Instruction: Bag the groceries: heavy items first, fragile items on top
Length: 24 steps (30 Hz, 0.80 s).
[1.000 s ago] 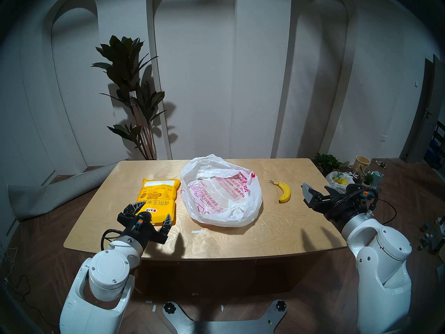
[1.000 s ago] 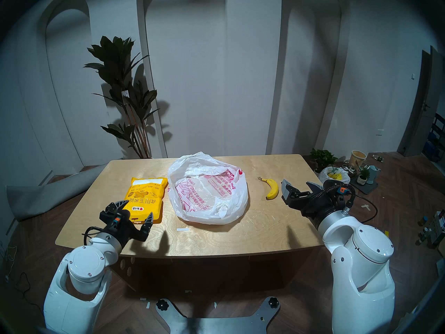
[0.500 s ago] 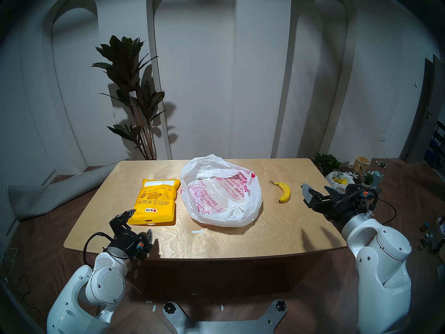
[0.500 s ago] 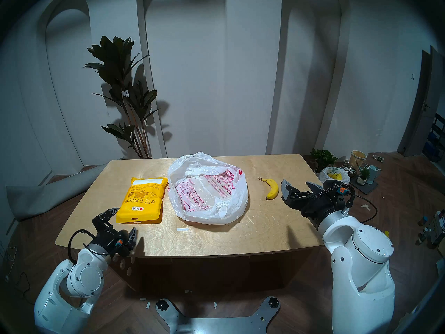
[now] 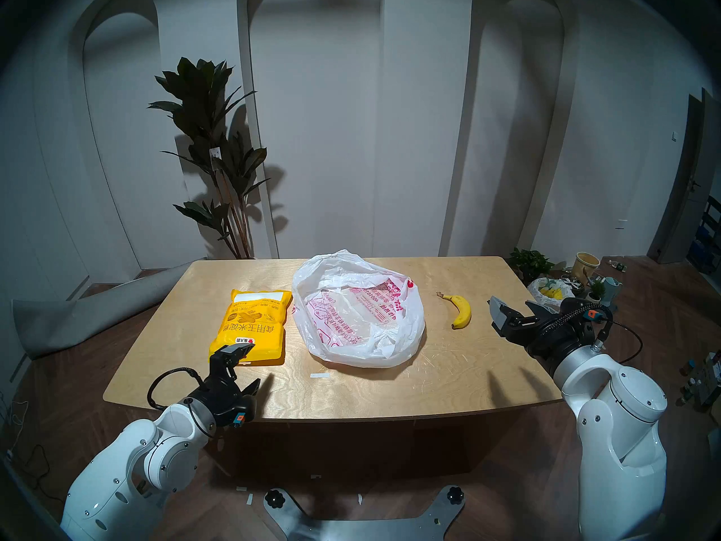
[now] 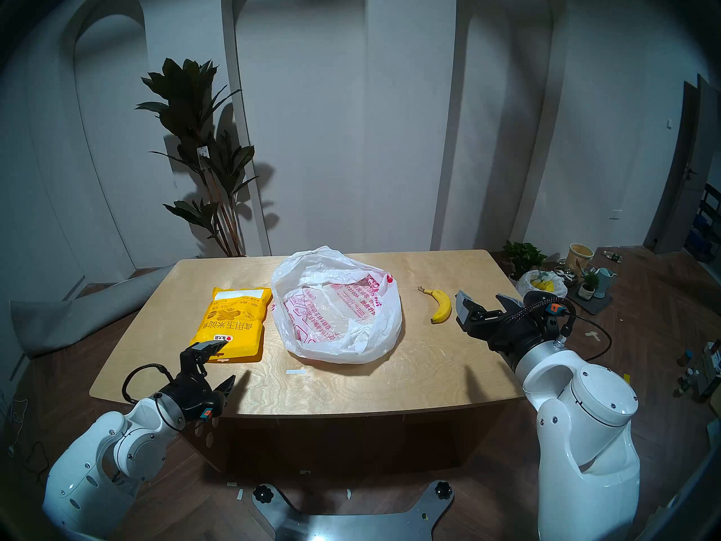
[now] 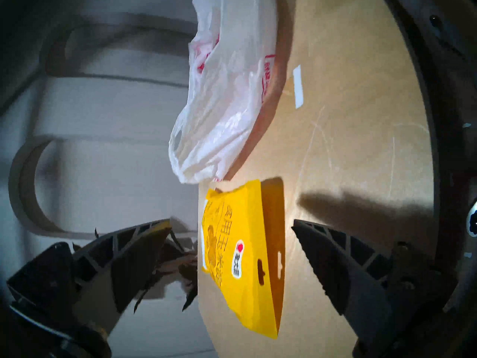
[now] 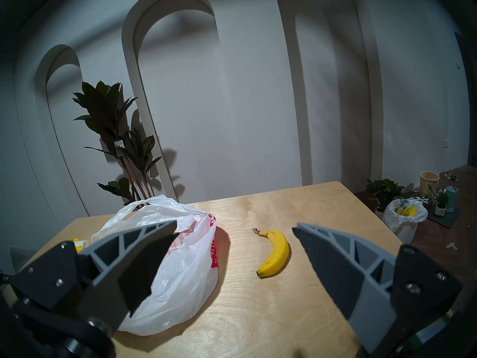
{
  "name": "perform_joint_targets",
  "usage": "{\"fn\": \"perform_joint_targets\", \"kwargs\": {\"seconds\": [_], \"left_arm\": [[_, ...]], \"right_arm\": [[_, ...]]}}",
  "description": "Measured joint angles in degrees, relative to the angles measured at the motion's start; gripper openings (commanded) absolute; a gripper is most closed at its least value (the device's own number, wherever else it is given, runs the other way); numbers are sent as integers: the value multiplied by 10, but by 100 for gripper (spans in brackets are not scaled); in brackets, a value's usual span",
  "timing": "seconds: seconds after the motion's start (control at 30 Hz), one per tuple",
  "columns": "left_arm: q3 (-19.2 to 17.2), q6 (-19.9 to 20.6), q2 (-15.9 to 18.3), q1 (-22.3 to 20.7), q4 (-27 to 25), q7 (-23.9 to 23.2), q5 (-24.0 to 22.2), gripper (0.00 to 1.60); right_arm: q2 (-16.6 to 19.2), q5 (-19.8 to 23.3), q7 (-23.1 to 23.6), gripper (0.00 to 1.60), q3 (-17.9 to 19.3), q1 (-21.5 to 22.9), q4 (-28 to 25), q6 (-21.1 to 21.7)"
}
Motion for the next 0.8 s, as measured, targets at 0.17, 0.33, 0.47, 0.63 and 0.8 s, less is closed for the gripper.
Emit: {"fn": "perform_joint_targets", "kwargs": {"seconds": [0.17, 0.33, 0.47, 0.63, 0.8], "left_arm": [[2, -10, 4, -24, 29, -16, -4, 160], [-9, -12, 4, -54, 77, -35, -15, 160], [-10, -13, -1, -75, 99, -43, -30, 160], [4, -14, -13, -109, 120, -53, -46, 160], [22, -17, -27, -141, 138, -59, -52, 160]], "right_arm": [[0, 0, -1, 160, 0, 0, 0, 0], [0, 0, -1, 160, 0, 0, 0, 0], [-1, 0, -1, 160, 0, 0, 0, 0], [-1, 0, -1, 160, 0, 0, 0, 0], [-1, 0, -1, 160, 0, 0, 0, 0]]}}
